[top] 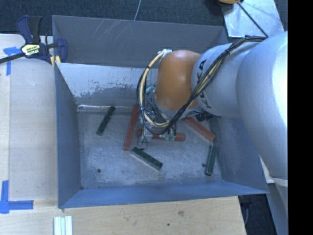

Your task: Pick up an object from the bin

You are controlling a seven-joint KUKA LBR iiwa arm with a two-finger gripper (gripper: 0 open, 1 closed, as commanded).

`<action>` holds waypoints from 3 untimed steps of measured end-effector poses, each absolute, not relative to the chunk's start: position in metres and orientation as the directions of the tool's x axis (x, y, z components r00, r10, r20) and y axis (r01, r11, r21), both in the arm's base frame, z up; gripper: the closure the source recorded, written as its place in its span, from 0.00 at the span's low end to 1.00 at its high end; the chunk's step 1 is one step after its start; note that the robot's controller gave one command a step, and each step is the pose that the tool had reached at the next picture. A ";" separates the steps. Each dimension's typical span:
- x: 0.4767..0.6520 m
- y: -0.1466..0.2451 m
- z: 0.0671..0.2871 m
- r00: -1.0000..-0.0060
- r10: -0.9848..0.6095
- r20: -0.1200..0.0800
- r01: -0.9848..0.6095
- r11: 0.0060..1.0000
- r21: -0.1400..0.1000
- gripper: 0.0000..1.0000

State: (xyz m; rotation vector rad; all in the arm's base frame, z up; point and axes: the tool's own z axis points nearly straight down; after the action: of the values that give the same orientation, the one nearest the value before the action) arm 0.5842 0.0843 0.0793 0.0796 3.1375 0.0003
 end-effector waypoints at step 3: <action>0.606 0.126 0.119 -0.997 0.082 -0.010 0.082 0.997 0.003 1.00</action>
Offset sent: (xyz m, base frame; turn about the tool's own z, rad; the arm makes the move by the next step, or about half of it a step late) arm 0.0254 0.0307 0.0899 0.0136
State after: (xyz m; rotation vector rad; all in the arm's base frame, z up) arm 0.6061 0.1264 0.1193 0.1280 3.1289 0.0038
